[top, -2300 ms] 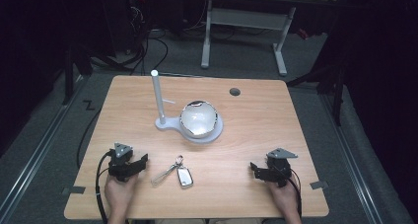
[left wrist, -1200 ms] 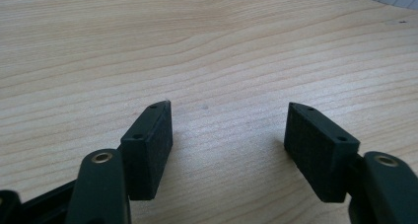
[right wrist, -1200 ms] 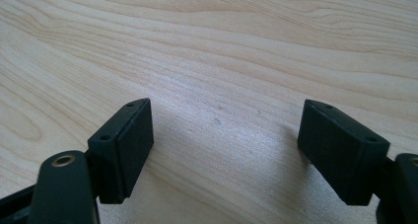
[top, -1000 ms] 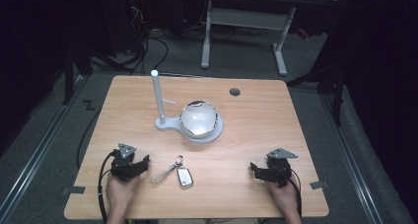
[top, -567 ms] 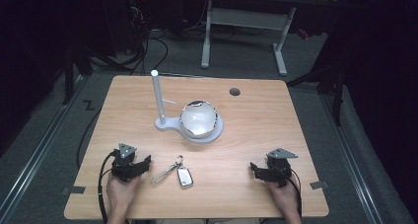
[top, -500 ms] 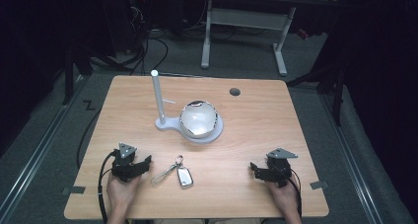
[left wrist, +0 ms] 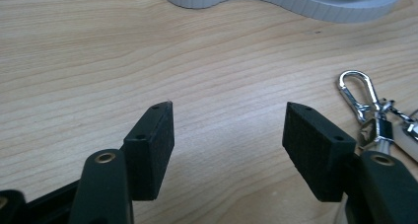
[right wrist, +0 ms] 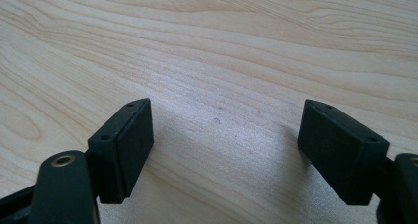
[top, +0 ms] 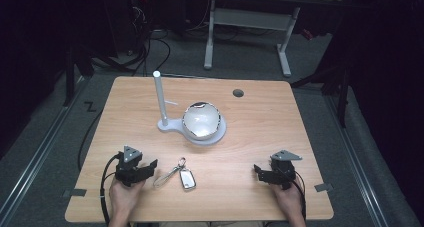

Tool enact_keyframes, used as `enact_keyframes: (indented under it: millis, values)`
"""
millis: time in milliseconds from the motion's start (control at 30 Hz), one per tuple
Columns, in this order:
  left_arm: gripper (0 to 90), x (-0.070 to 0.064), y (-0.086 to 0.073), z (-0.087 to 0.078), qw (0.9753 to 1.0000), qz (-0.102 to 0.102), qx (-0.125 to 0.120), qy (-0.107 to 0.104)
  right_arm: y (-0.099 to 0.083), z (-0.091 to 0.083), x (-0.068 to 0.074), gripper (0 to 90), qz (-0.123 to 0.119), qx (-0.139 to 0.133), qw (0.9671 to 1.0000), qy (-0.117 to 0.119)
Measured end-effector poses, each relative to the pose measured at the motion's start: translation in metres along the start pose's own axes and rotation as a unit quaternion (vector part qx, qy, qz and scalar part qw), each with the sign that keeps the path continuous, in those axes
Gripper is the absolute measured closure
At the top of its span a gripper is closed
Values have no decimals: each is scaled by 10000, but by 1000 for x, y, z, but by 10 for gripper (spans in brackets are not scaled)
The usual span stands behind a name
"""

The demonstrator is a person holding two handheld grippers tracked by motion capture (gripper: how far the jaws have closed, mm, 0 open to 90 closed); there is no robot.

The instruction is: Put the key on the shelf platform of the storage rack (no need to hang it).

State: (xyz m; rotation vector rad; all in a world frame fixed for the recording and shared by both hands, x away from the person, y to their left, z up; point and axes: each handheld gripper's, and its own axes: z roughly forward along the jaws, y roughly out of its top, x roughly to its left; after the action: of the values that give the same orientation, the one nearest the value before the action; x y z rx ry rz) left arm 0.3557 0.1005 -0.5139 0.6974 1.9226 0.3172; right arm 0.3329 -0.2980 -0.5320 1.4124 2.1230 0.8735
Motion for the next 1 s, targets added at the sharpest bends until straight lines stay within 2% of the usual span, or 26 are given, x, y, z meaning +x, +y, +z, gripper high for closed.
enact_keyframes:
  millis: [67,133,233,333,433,533,567,633,733,800,1000]
  values:
    - [371,-2,-1,-3,10000,40,60,-44,0,0,0,218,0,6,10000,0]
    - [371,-6,-3,-6,9999,-48,95,-41,0,0,0,218,-1,6,10000,1]
    - [373,-11,-8,-11,9998,6,173,-114,0,0,0,218,0,7,10000,1]
    - [374,-16,-15,-15,9995,127,236,-189,0,0,0,218,0,0,10000,-1]
    - [378,-21,-21,-18,9990,153,342,-244,0,0,0,218,-6,5,10000,0]
    - [386,-23,-27,-20,9982,302,423,-300,0,0,0,218,-1,6,10000,1]
    - [391,-24,-30,-20,9982,298,442,-280,0,0,0,218,2,7,10000,1]
    - [402,-24,-34,-21,9972,442,514,-319,0,0,0,218,-1,5,10000,0]
    - [416,-25,-40,-22,9963,522,610,-317,0,0,0,218,-2,6,10000,1]
    - [434,-27,-42,-22,9960,499,670,-322,0,0,0,218,-6,4,10000,1]
    - [487,-28,-53,-21,9939,672,828,-295,0,0,0,218,1,6,10000,0]
